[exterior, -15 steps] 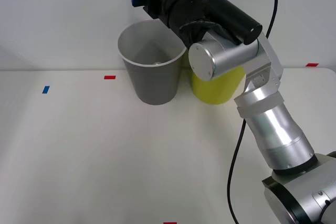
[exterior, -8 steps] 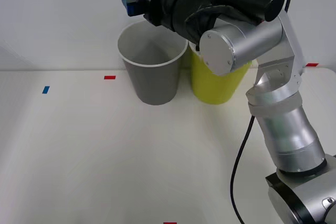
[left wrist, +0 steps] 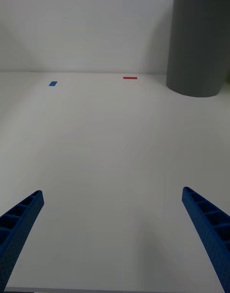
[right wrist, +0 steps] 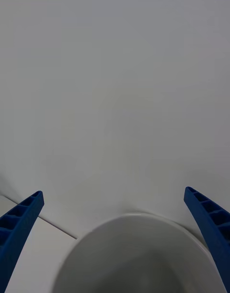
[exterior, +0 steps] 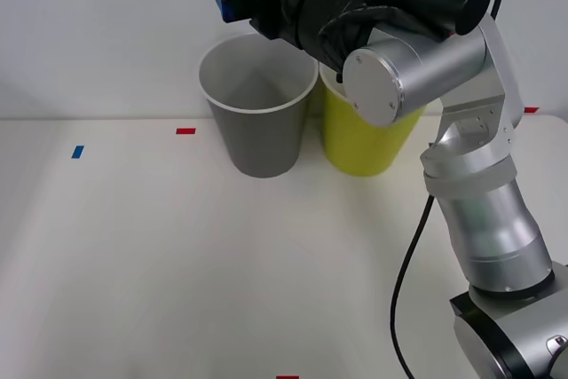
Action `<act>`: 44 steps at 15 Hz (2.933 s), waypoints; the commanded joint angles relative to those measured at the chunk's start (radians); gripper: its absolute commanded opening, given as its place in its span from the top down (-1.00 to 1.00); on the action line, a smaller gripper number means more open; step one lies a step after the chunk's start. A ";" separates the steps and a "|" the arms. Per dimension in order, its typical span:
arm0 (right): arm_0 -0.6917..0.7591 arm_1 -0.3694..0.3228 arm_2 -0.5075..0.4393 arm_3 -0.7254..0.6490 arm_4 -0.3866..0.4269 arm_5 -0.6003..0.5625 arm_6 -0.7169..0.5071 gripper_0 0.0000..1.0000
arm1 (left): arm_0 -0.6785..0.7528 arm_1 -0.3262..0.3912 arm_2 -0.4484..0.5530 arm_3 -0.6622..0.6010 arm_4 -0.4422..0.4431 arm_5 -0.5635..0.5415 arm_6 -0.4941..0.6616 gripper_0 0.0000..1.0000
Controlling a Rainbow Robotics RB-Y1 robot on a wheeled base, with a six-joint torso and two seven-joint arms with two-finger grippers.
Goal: Put cans in the gray bin and PET bottles in the light green bin.
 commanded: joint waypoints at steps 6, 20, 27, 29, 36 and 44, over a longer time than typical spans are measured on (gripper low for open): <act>0.272 -0.081 -0.048 -0.428 0.050 0.192 -0.025 -1.00 | 0.000 0.000 0.000 0.000 0.000 0.000 0.000 -1.00; 1.032 -0.277 -0.208 -0.785 0.077 -0.156 -0.046 -1.00 | 0.000 0.000 0.000 0.000 0.000 0.000 0.000 -1.00; 1.214 -0.157 -0.137 -0.754 0.113 -0.328 0.014 -1.00 | 0.000 0.000 0.000 0.000 0.000 0.000 0.000 -1.00; 1.223 -0.193 -0.099 -0.644 0.133 -0.513 0.024 -1.00 | 0.000 0.000 0.000 0.000 0.000 0.000 0.000 -1.00; 1.395 -0.291 -0.053 -0.449 0.194 -0.903 0.049 -1.00 | 0.000 0.000 0.000 0.000 0.000 0.000 0.000 -1.00; 1.499 -0.234 -0.017 -0.263 0.211 -1.230 0.104 -1.00 | 0.000 0.000 0.000 0.000 0.000 0.000 0.000 -1.00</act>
